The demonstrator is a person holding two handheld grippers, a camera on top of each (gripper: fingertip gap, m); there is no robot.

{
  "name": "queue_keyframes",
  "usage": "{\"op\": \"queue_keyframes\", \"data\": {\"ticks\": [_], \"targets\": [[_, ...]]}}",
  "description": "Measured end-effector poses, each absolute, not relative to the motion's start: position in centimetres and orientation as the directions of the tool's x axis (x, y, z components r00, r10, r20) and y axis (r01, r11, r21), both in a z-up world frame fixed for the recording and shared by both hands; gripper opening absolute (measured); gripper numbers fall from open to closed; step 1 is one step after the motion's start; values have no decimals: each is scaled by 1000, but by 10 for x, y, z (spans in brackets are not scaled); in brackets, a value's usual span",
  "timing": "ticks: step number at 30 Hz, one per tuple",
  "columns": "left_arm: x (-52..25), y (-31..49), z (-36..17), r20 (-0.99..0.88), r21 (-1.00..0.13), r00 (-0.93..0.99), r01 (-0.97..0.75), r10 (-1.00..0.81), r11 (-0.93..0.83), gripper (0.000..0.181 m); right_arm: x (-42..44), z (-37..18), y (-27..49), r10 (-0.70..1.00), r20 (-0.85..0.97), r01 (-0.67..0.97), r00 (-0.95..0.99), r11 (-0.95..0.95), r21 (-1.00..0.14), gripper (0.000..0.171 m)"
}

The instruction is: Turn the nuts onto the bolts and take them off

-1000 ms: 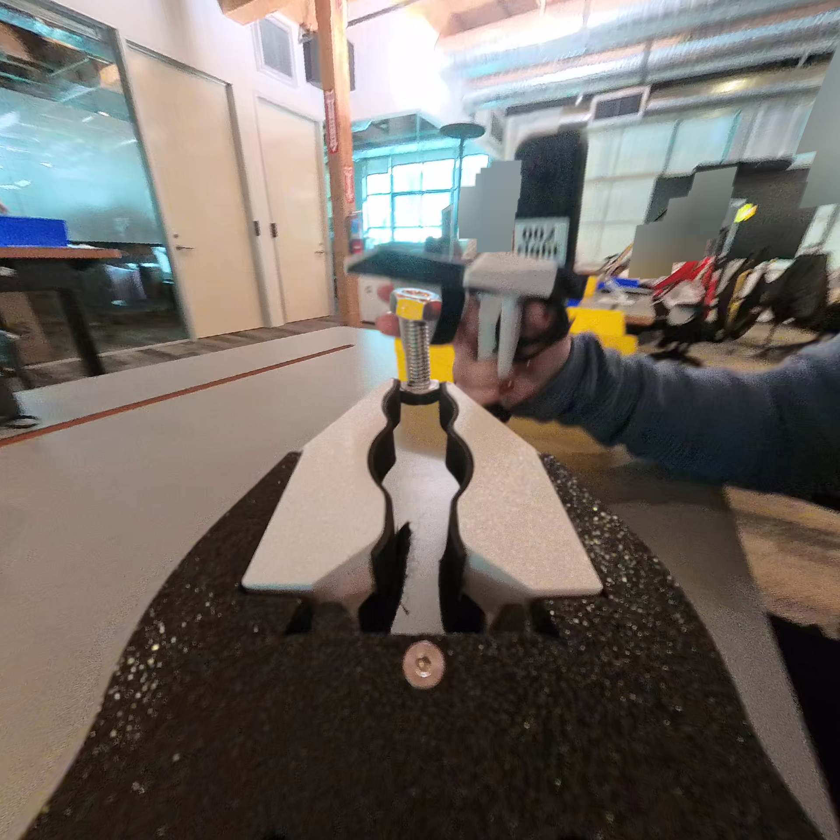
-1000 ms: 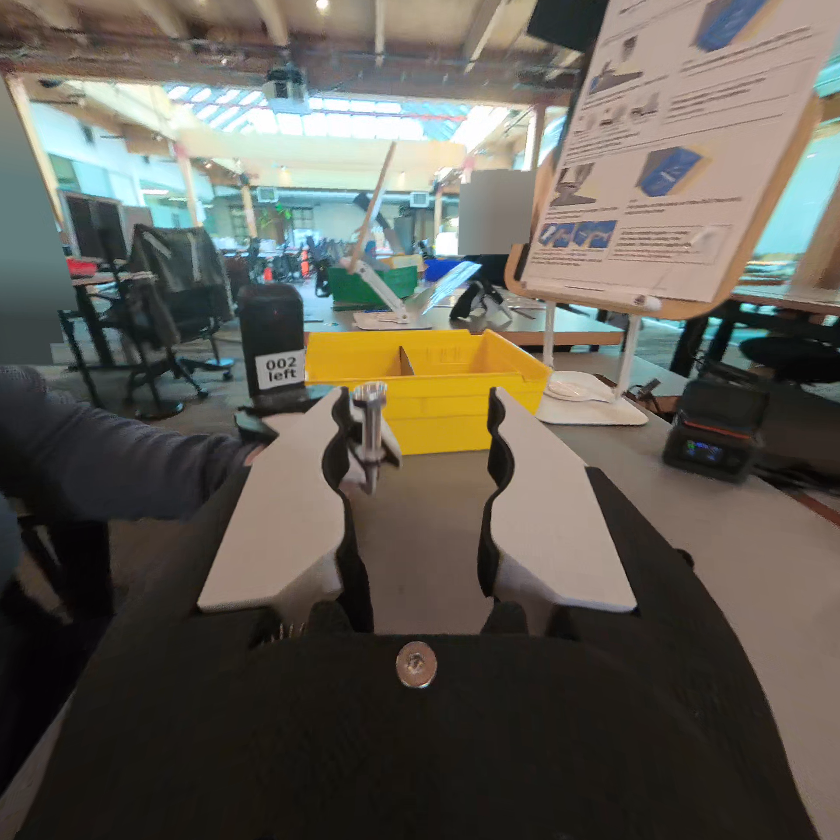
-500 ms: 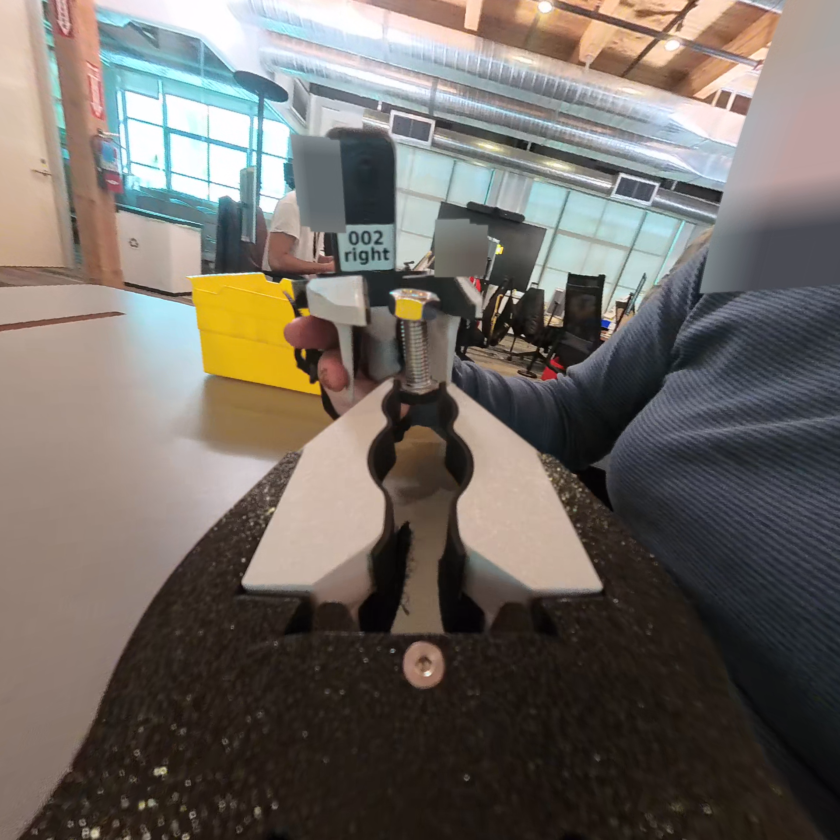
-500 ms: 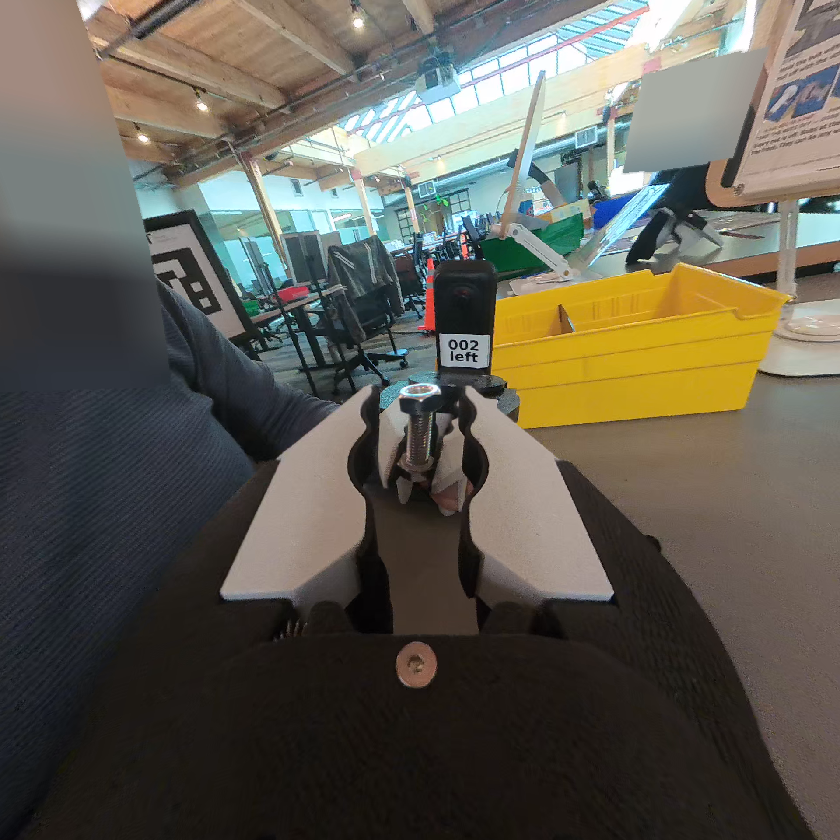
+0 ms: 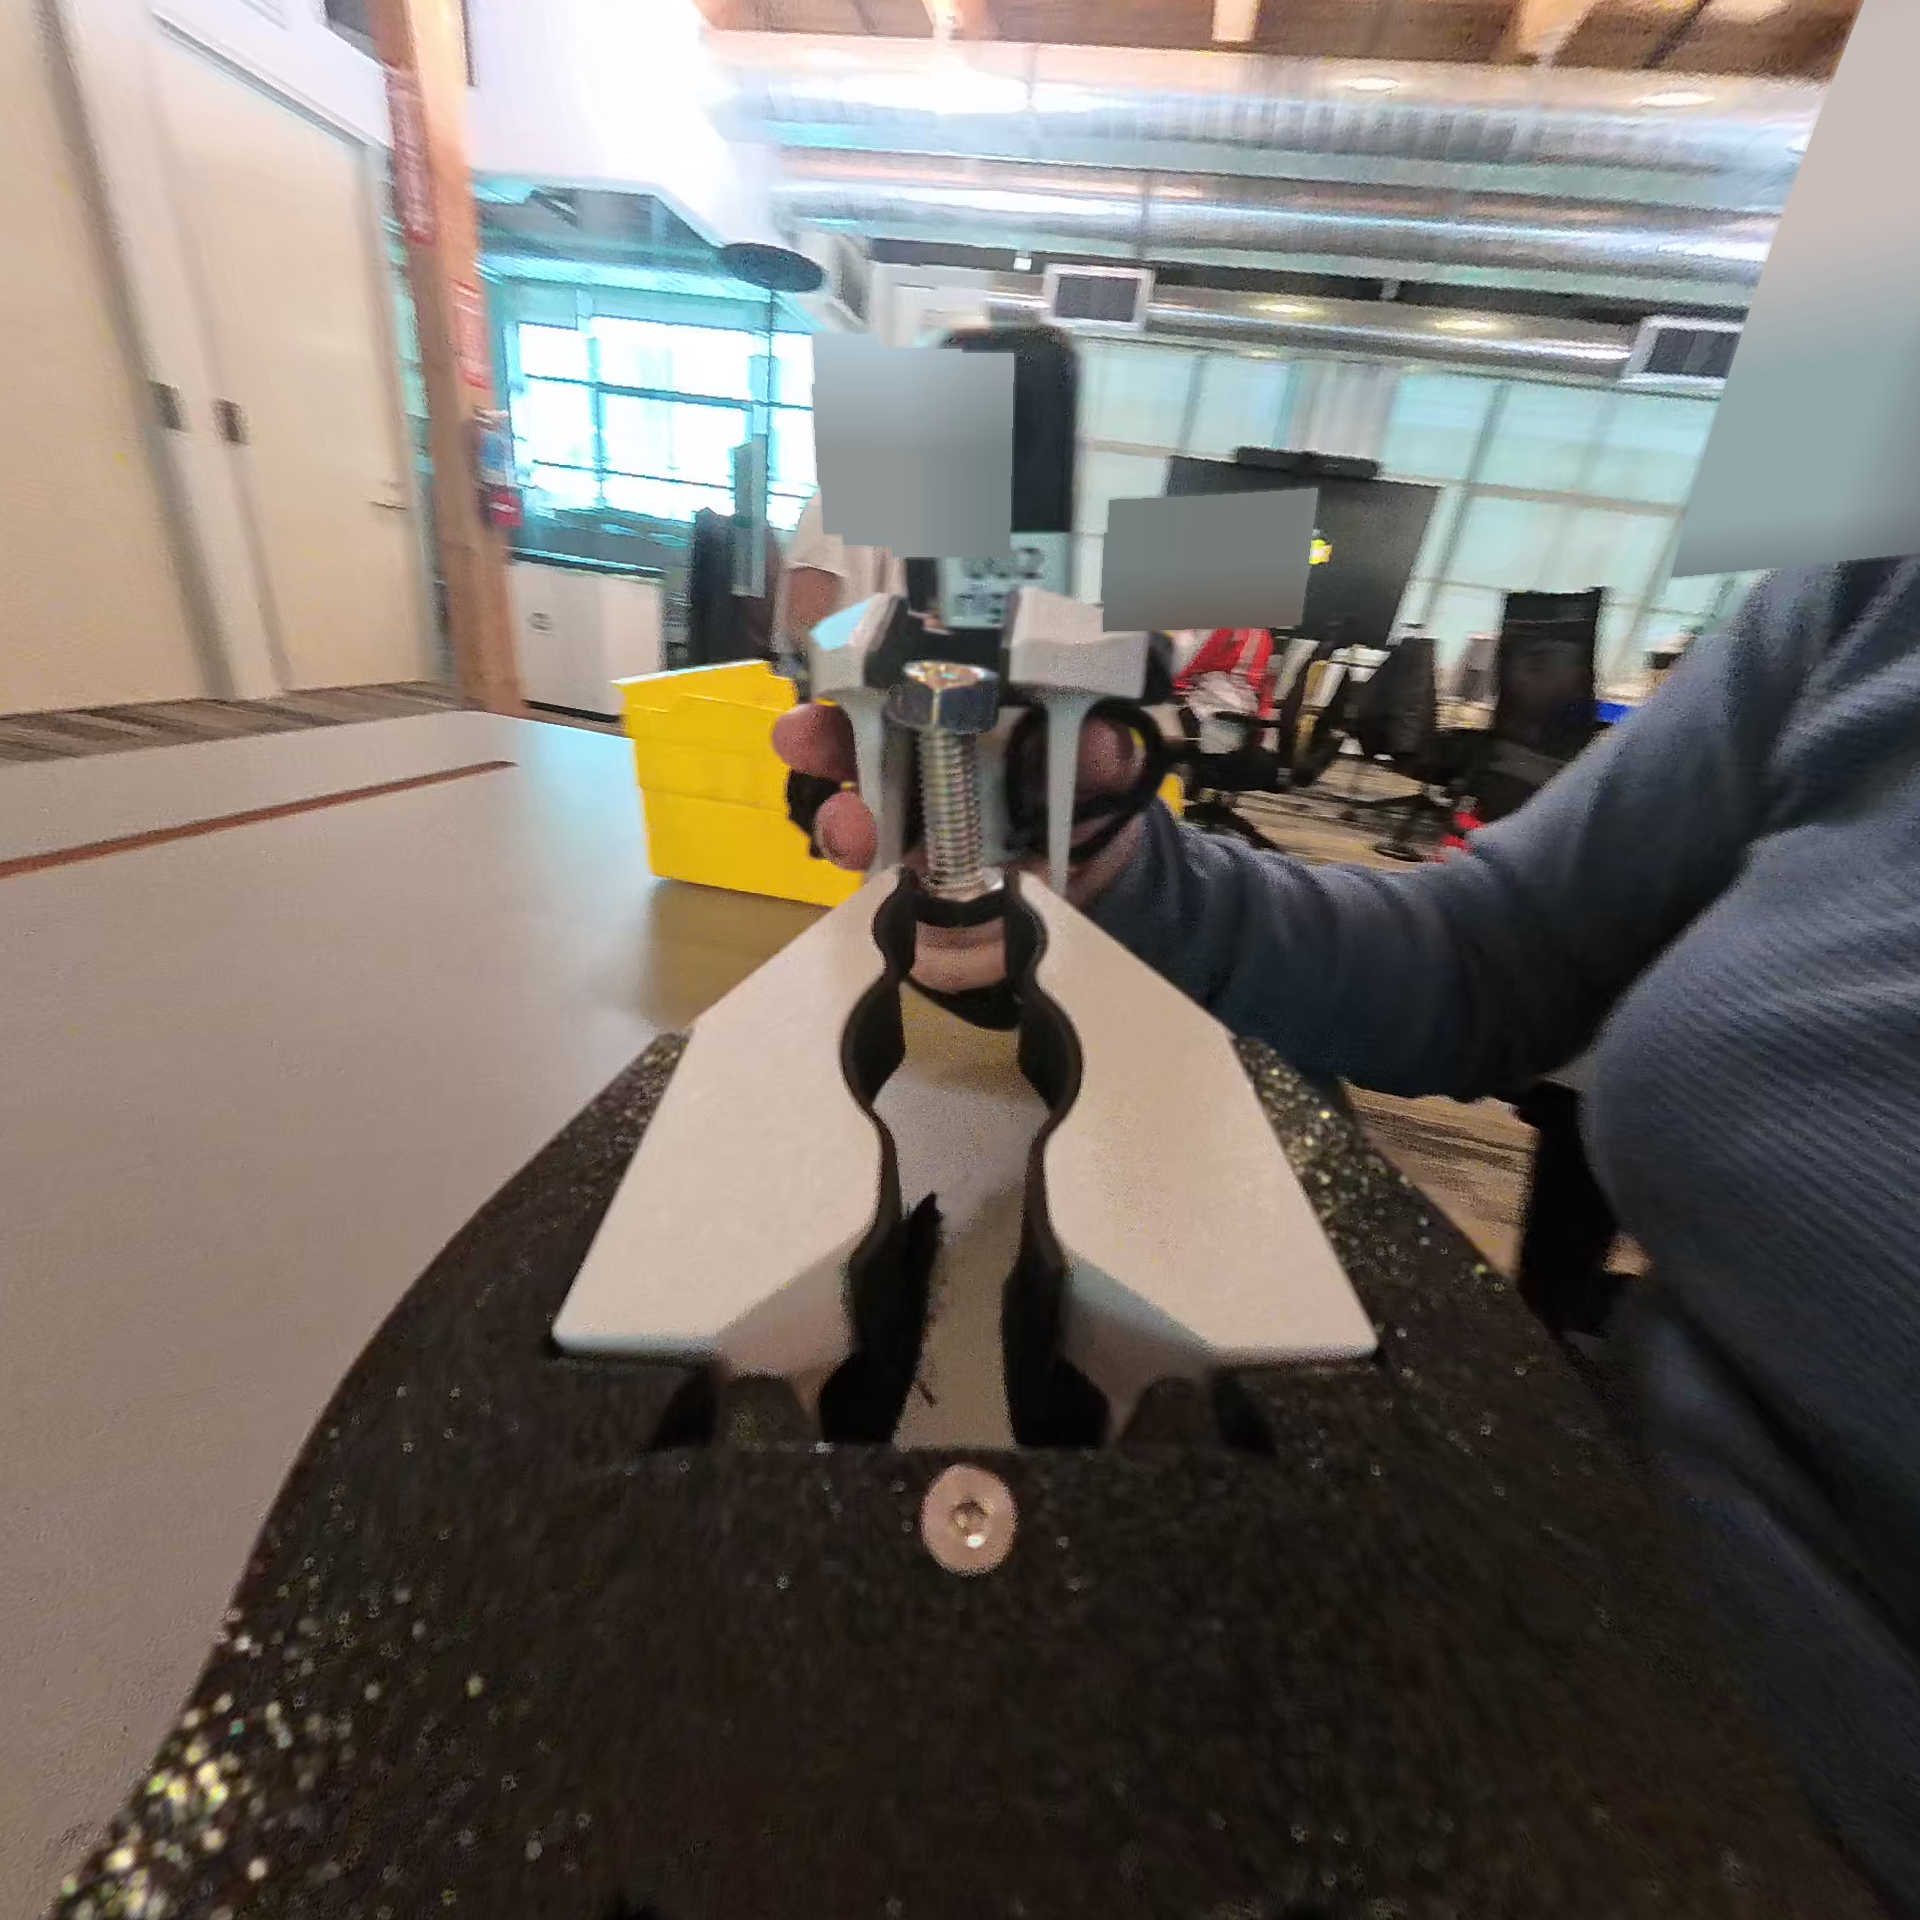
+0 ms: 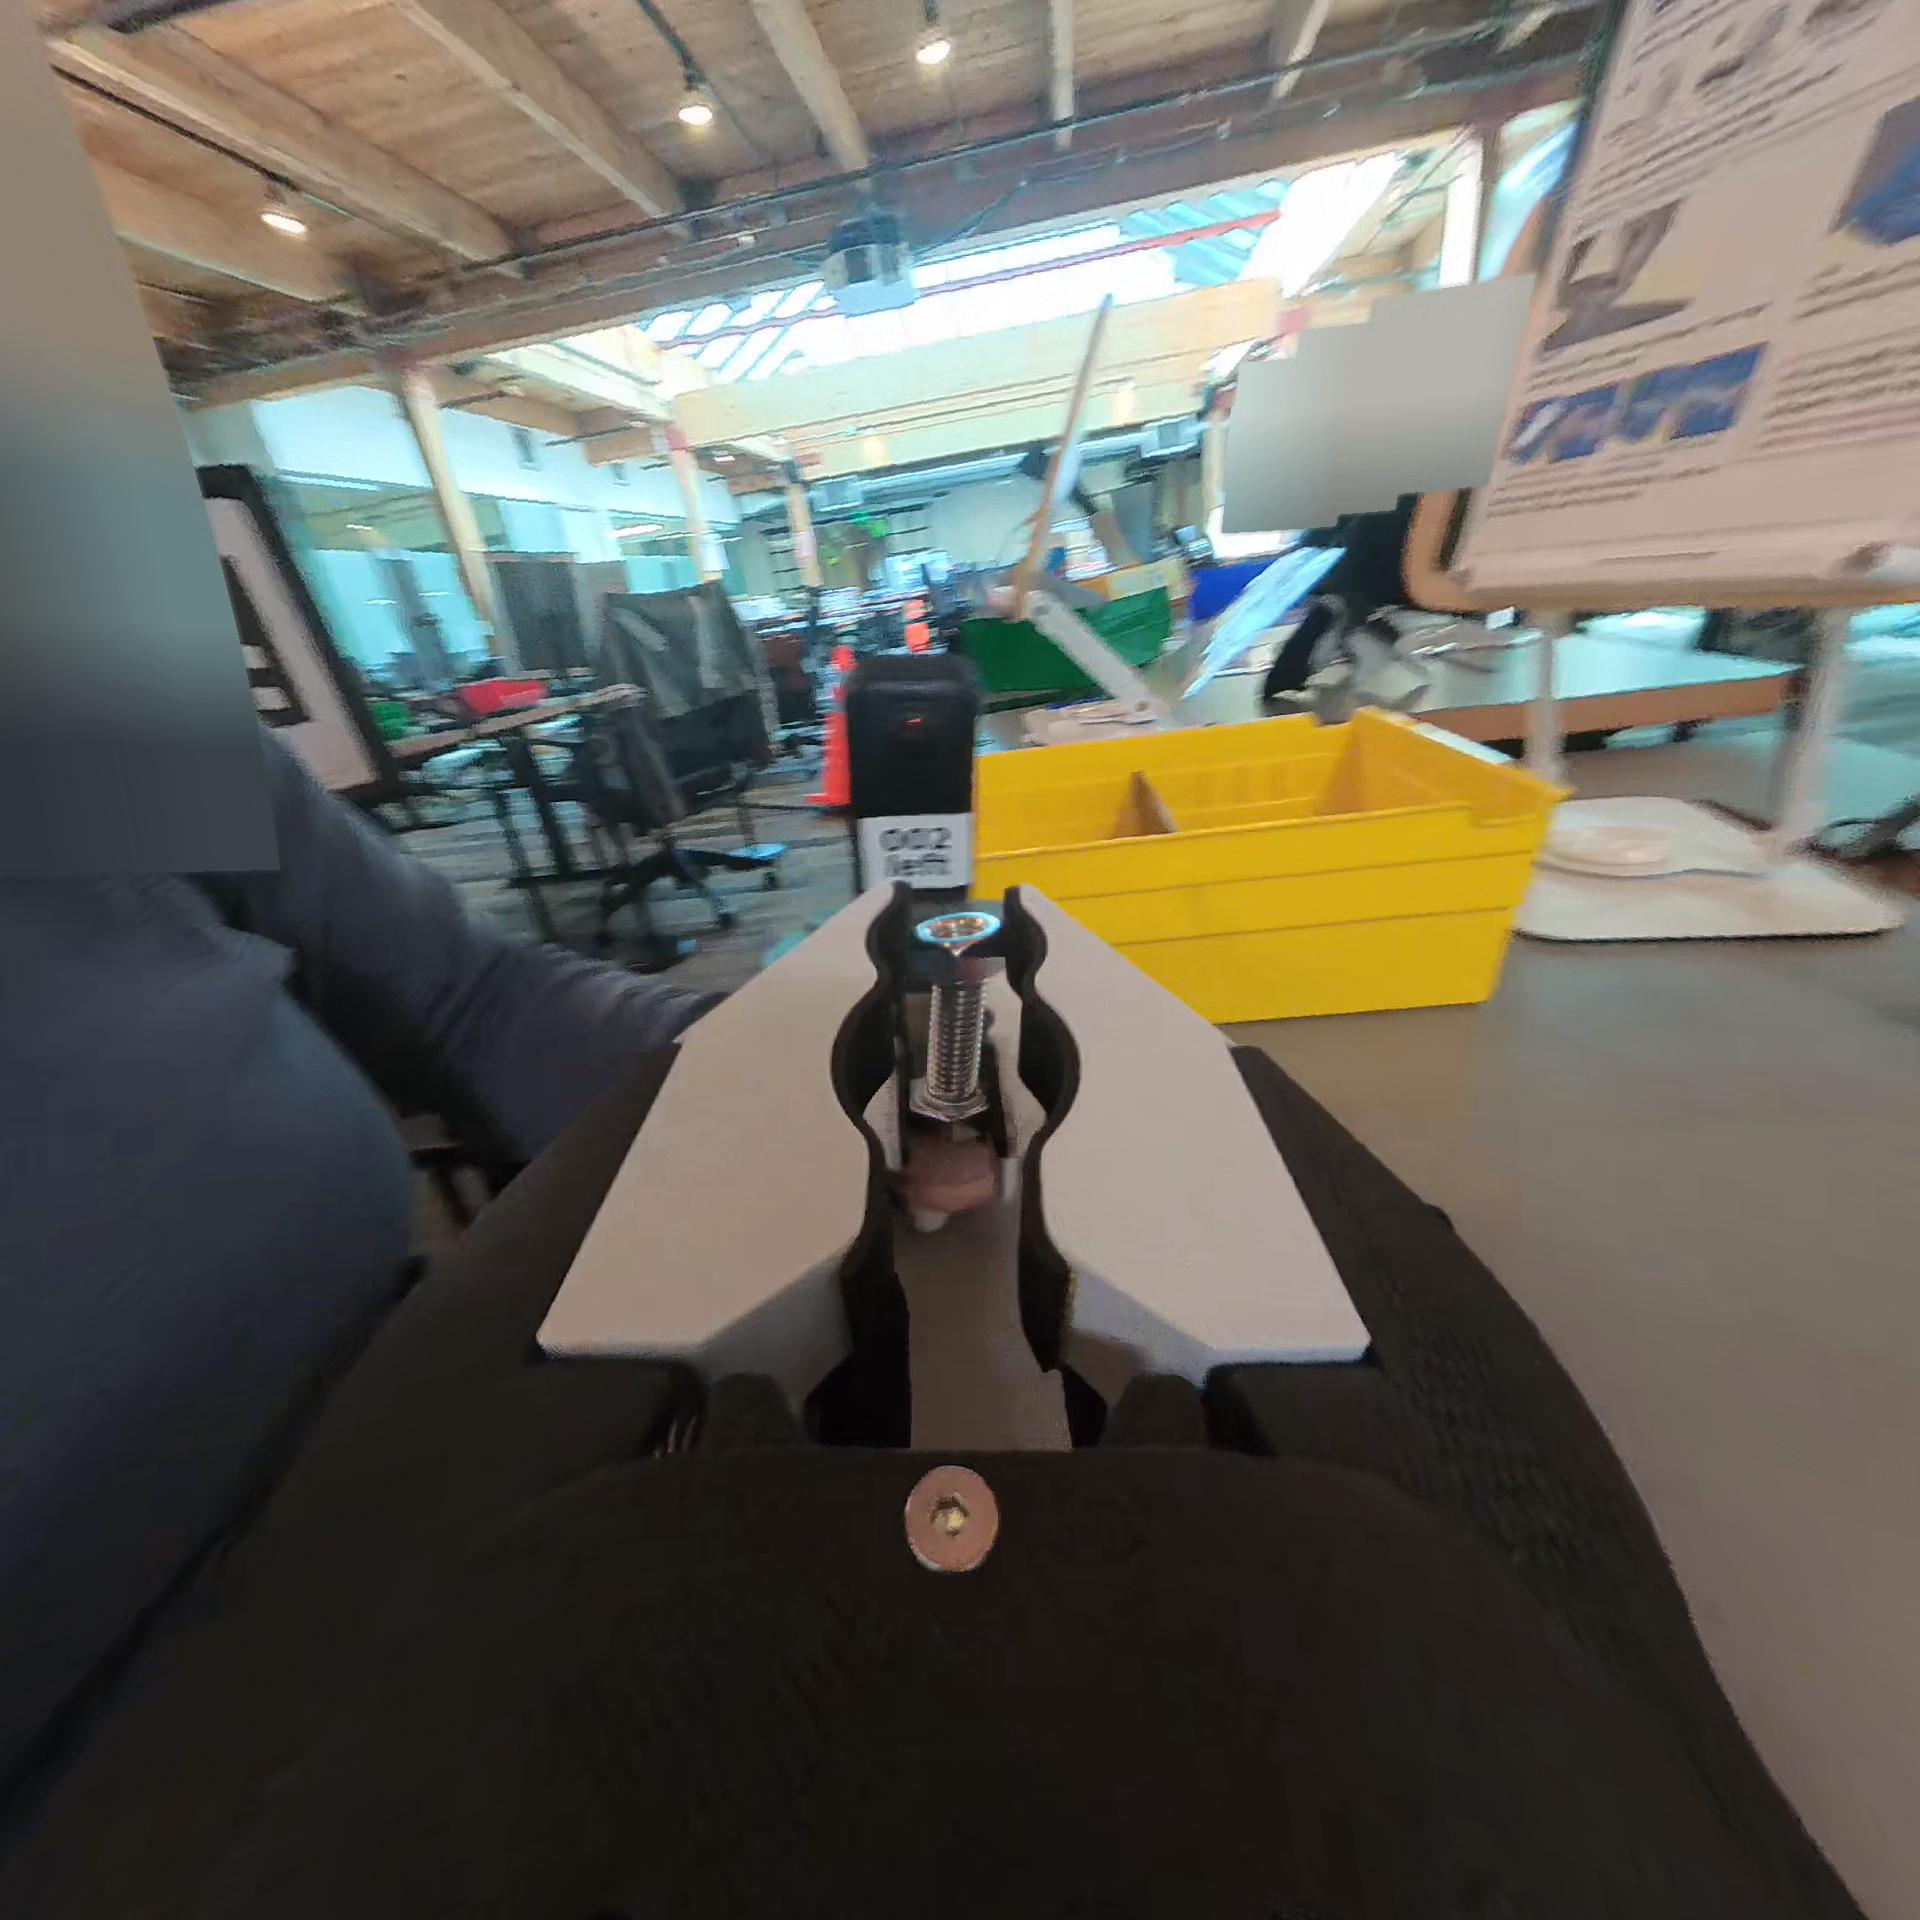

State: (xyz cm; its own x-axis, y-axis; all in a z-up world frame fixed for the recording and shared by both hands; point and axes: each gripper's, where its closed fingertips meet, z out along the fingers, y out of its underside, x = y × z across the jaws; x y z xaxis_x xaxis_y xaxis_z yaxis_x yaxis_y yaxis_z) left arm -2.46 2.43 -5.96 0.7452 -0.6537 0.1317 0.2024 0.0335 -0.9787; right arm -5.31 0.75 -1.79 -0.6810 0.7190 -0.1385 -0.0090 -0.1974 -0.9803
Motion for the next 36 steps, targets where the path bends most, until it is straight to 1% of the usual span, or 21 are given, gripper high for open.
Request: {"op": "queue_keyframes", "data": {"ticks": [3,6,9,11,12,16,19,22,26,31,33,36], "targets": [[-42,32,-60,107,-983,831,169,-546,64,14,-70,-18,15,845,-61,-90,-531,-129,-988,16],[-52,36,-64,93,-988,876,138,-474,62,15,-81,-20,18,913,7,-129,-408,-50,-990,17],[-52,37,-66,93,-991,879,129,-467,47,15,-83,-25,15,911,37,-110,-411,-9,-994,40],[-51,38,-69,85,-993,879,114,-470,34,14,-83,-29,12,892,-2,-69,-452,-37,-997,51],[-50,39,-70,77,-994,880,103,-469,29,15,-82,-30,11,884,-17,-57,-467,-49,-997,52],[-52,41,-74,47,-998,897,63,-439,22,14,-81,-36,8,874,9,-31,-487,-7,-999,52],[-61,41,-73,52,-997,915,69,-399,26,14,-81,-39,9,877,28,-18,-480,22,-1000,51],[-61,42,-74,57,-997,913,71,-403,20,14,-81,-39,14,882,26,-19,-470,19,-1000,45],[-54,42,-77,15,-1000,909,21,-416,10,14,-81,-38,13,883,17,-24,-469,7,-1000,45],[-71,43,-74,28,-999,941,40,-336,28,14,-81,-40,16,887,37,-16,-461,33,-999,45],[-72,43,-74,44,-998,938,56,-345,25,14,-81,-39,18,889,25,-17,-458,20,-1000,45],[-59,41,-75,7,-1000,916,18,-401,26,15,-80,-37,16,886,26,-32,-463,12,-999,46]]}}
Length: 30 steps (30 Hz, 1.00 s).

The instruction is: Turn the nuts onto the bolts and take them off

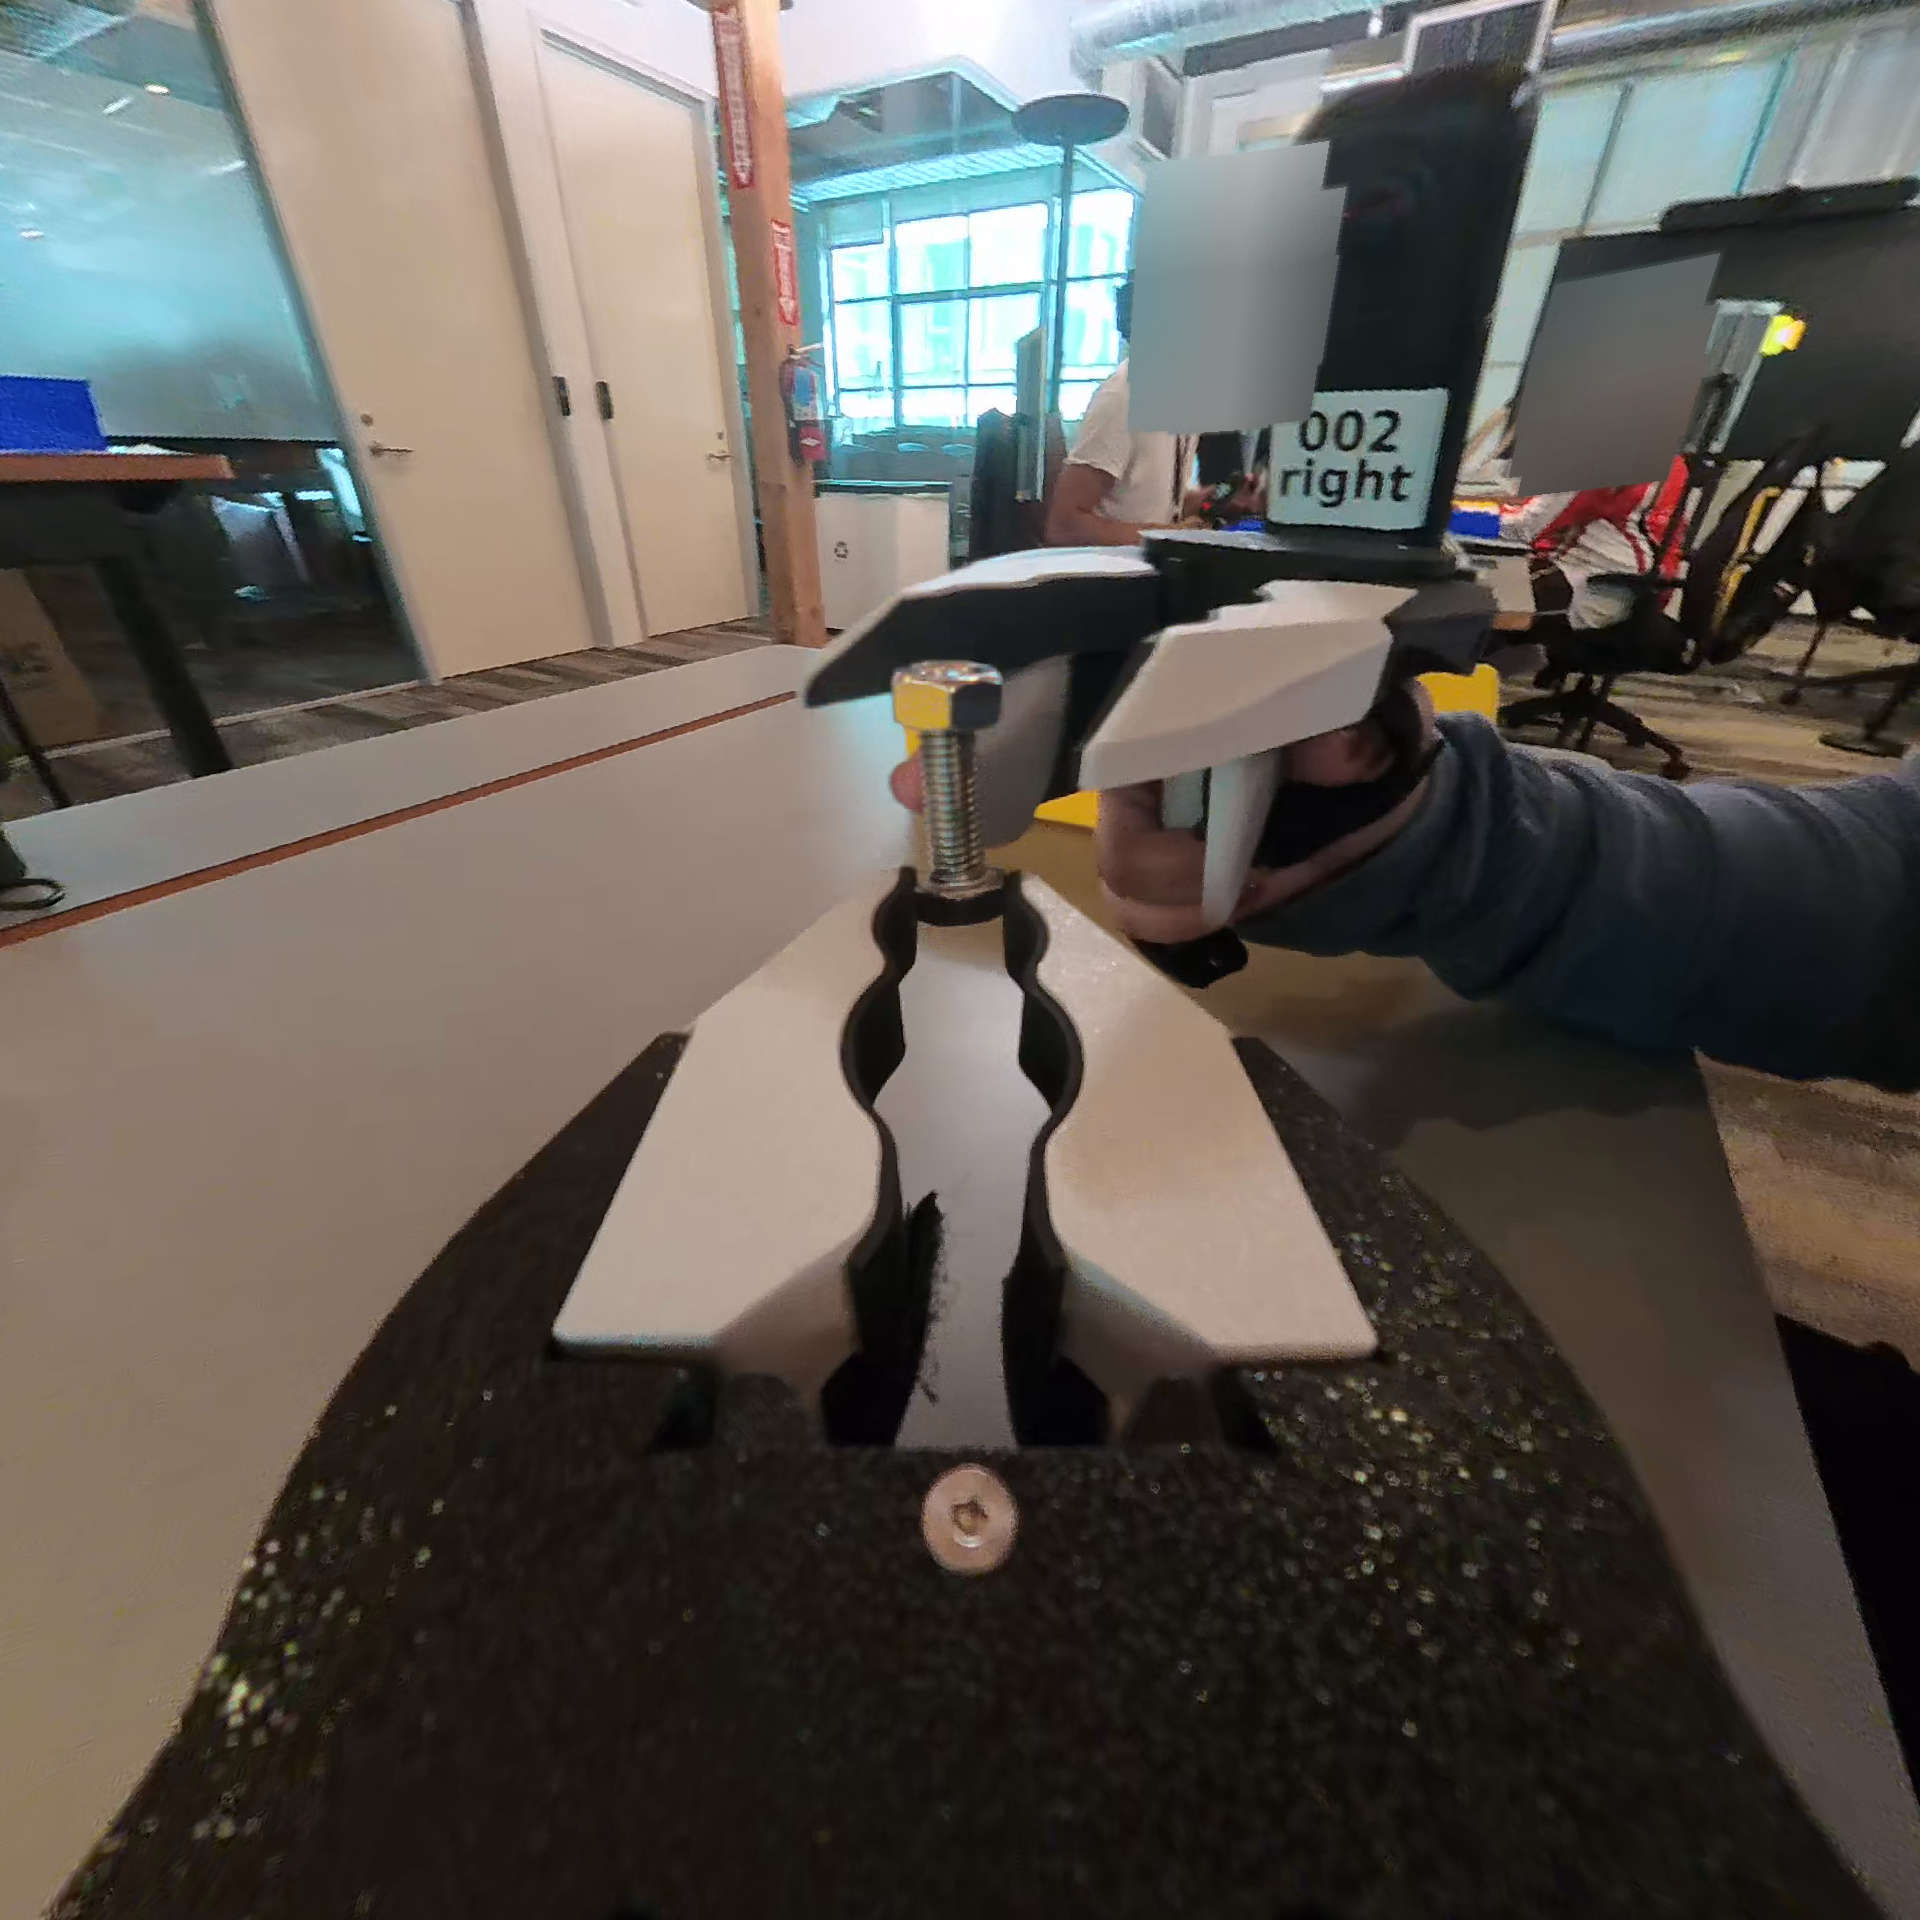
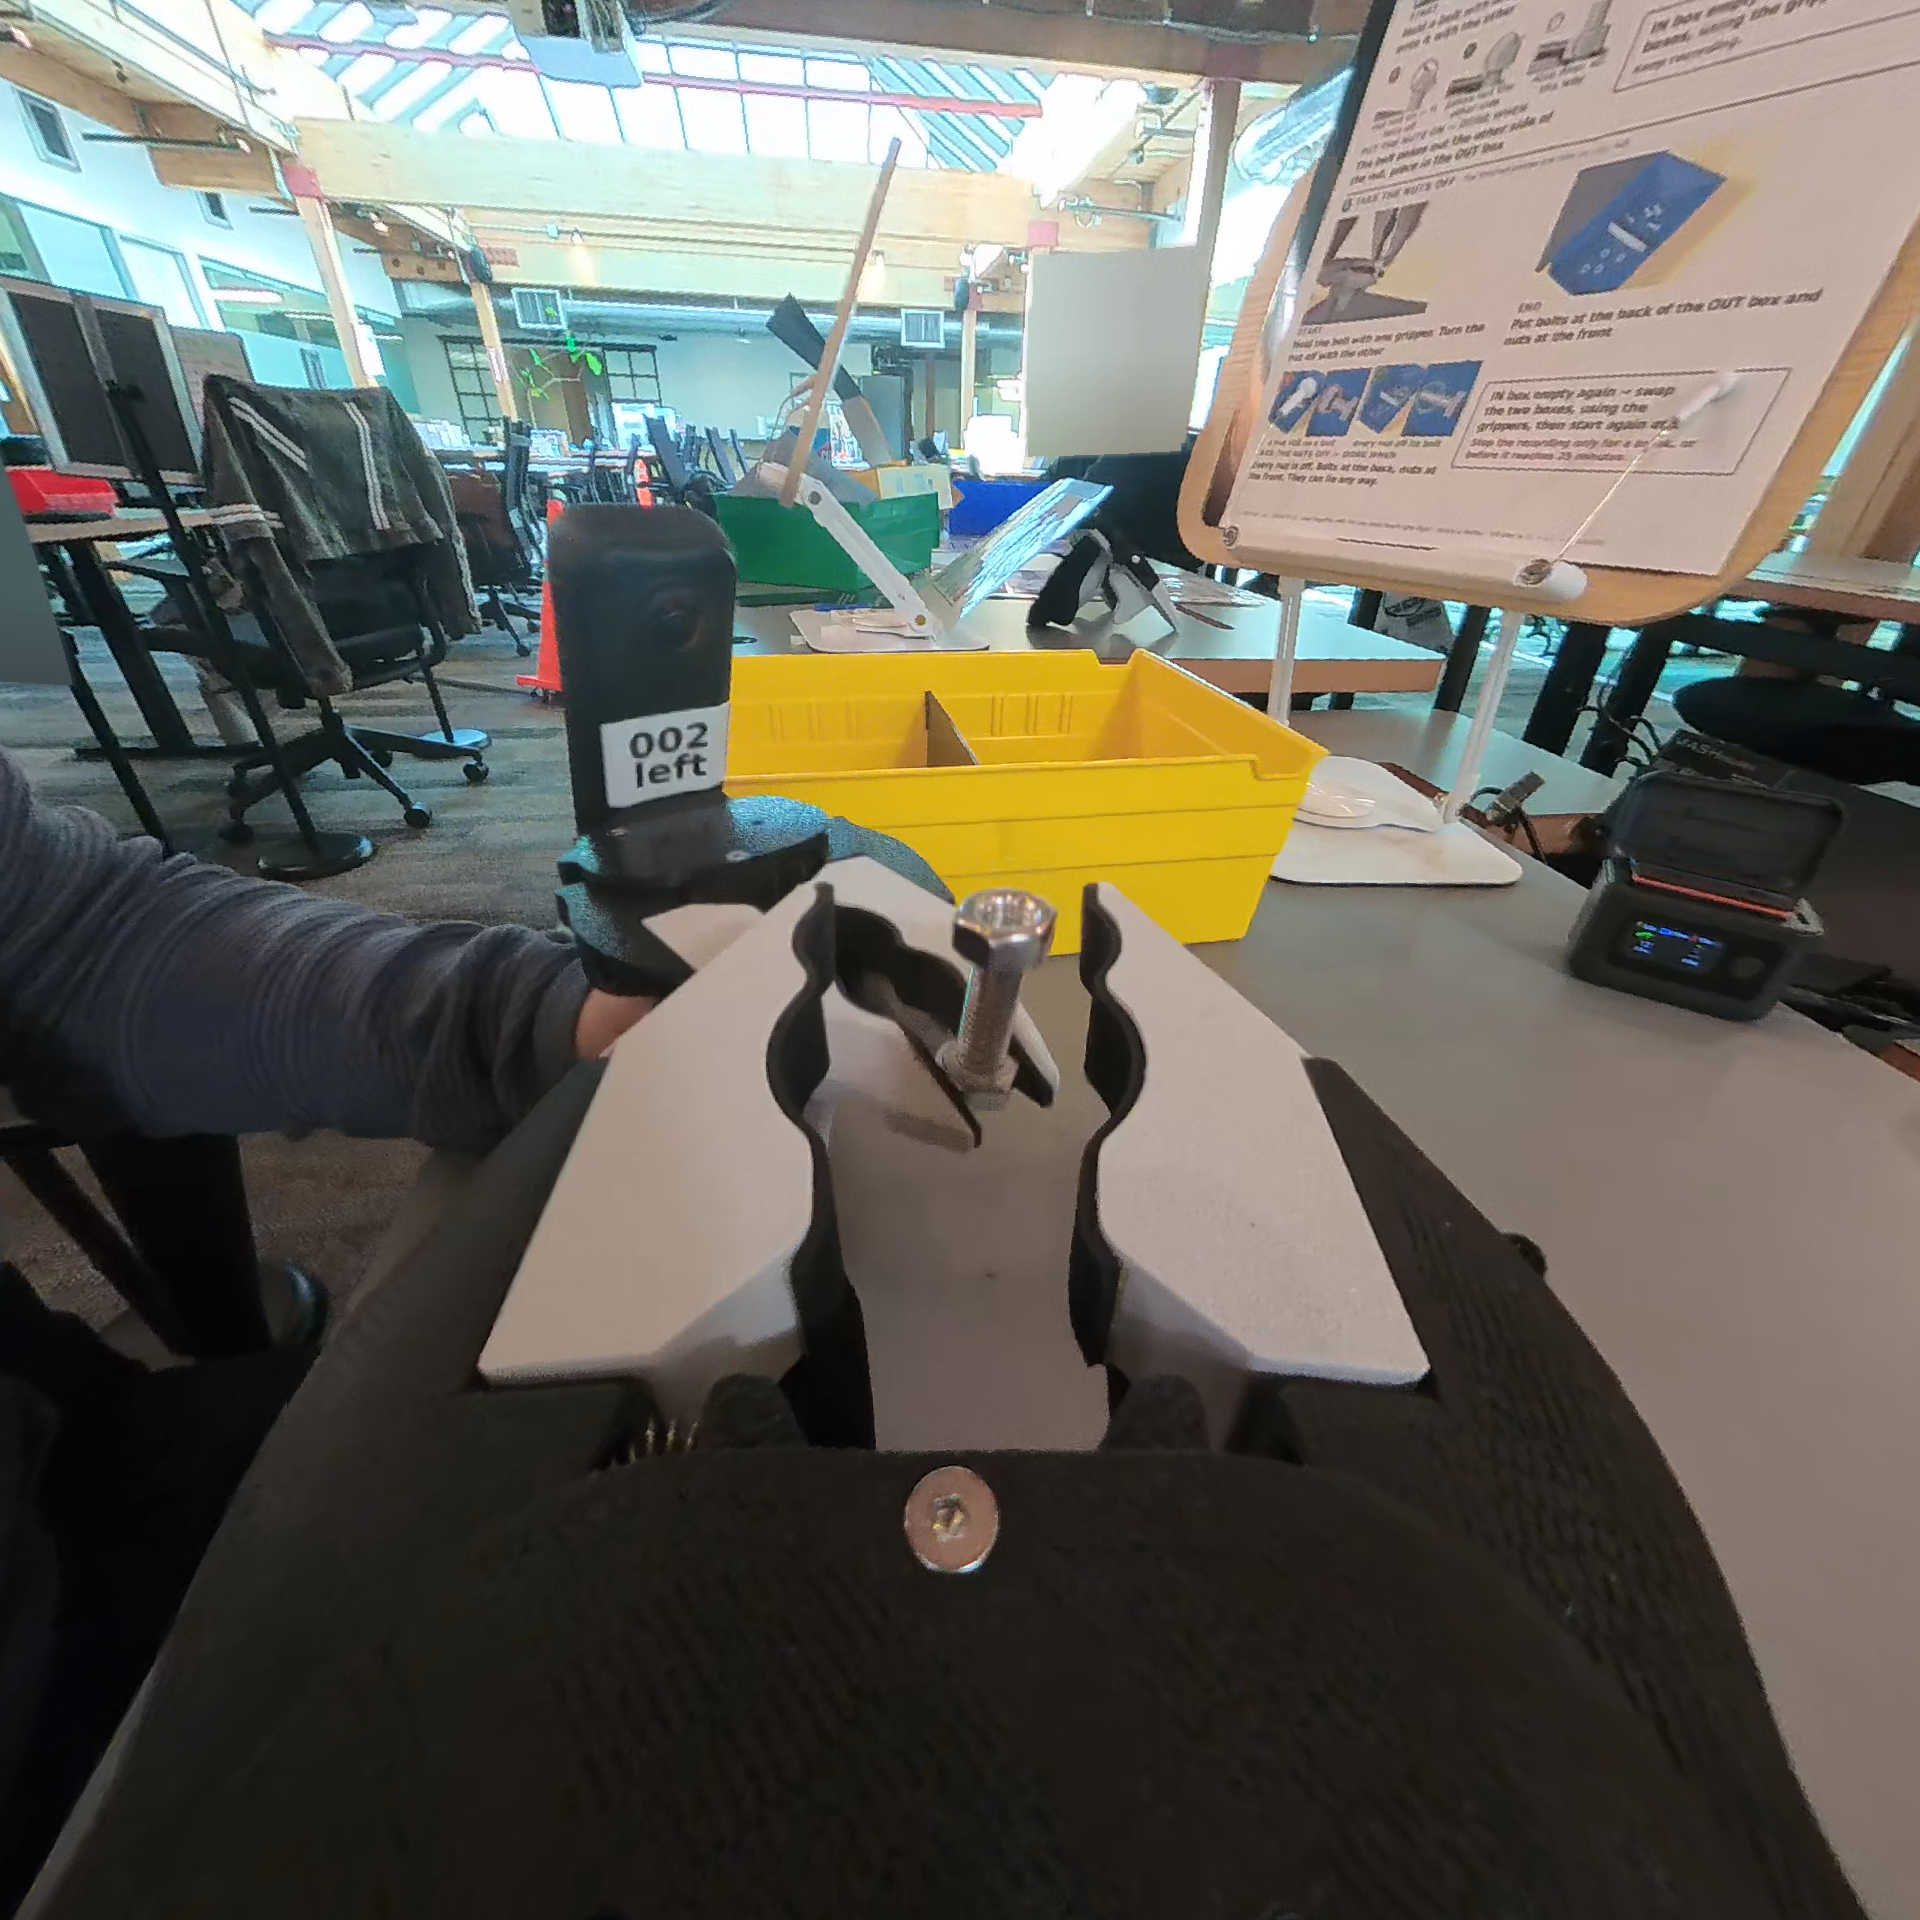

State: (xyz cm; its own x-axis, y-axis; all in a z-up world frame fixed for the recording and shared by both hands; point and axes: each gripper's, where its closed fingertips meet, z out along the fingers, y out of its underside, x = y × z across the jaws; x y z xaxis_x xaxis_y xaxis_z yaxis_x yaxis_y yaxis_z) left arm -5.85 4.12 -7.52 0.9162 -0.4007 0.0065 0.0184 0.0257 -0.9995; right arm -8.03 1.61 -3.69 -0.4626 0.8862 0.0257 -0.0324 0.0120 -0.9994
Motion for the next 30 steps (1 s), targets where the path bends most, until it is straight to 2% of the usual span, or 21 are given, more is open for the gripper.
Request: {"op": "queue_keyframes", "data": {"ticks": [3,7,11,14,18,22,25,28,30], "targets": [[-60,42,-75,16,-999,921,27,-389,24,14,-79,-38,11,877,33,-33,-480,19,-999,48],[-73,40,-69,109,-990,918,134,-381,39,15,-78,-34,21,888,27,-45,-458,7,-999,35],[-56,40,-73,35,-998,903,53,-428,30,15,-80,-34,19,894,39,-55,-447,16,-998,42],[-59,41,-73,38,-998,913,54,-406,28,14,-79,-36,14,885,52,-49,-463,33,-998,44],[-76,42,-71,78,-995,935,95,-345,33,15,-77,-33,22,891,41,-49,-452,21,-999,35],[-55,40,-75,7,-999,908,21,-419,28,14,-79,-33,20,893,32,-53,-450,9,-999,52],[-56,42,-76,-1,-1000,917,9,-400,23,14,-78,-37,9,871,48,-50,-489,27,-998,52],[-77,42,-72,50,-997,946,66,-321,40,15,-77,-35,15,879,52,-51,-474,31,-998,49],[-76,41,-71,60,-996,936,80,-346,42,15,-76,-32,18,878,22,-54,-477,-4,-999,47]]}}
